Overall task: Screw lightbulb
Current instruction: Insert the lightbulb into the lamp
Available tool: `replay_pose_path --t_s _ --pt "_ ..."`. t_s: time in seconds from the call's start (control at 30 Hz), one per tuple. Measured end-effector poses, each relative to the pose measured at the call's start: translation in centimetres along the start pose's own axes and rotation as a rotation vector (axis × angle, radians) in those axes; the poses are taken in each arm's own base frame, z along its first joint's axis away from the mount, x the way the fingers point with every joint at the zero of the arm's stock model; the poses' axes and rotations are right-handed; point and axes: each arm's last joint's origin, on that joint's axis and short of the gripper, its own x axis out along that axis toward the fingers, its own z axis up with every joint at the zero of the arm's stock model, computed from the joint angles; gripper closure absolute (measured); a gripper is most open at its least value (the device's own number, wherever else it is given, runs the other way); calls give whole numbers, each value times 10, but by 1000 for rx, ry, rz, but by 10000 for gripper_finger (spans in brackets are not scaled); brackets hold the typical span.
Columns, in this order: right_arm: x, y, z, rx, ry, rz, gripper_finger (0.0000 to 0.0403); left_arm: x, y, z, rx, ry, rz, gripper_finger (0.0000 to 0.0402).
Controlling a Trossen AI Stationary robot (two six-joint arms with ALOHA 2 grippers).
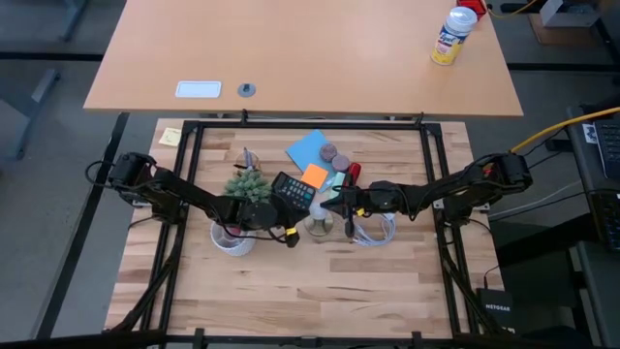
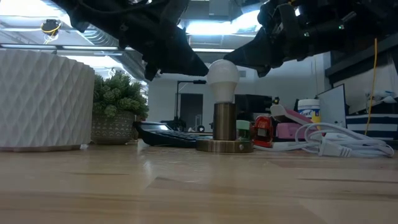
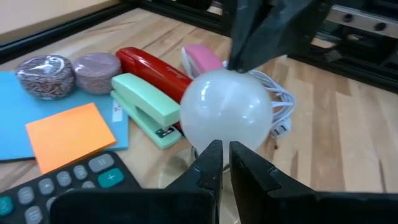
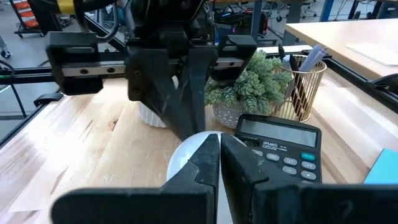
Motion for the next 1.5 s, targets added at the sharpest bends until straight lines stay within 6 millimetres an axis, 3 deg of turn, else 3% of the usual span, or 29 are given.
replay_pose_path --t_s 0.5,0.73,0.87,1.1,1.5 --pt "0 1 0 17 2 32 382 0 3 4 2 -70 123 380" --pt "0 1 0 17 1 21 382 -14 -8 13 22 -107 50 380" --pt "0 1 0 17 0 20 382 -20 -18 8 15 -65 -67 380" --pt "0 1 0 17 -3 18 382 -5 -32 -18 -55 -11 -152 380" --pt "0 1 0 17 -2 16 382 8 -30 -21 -11 -113 -82 380"
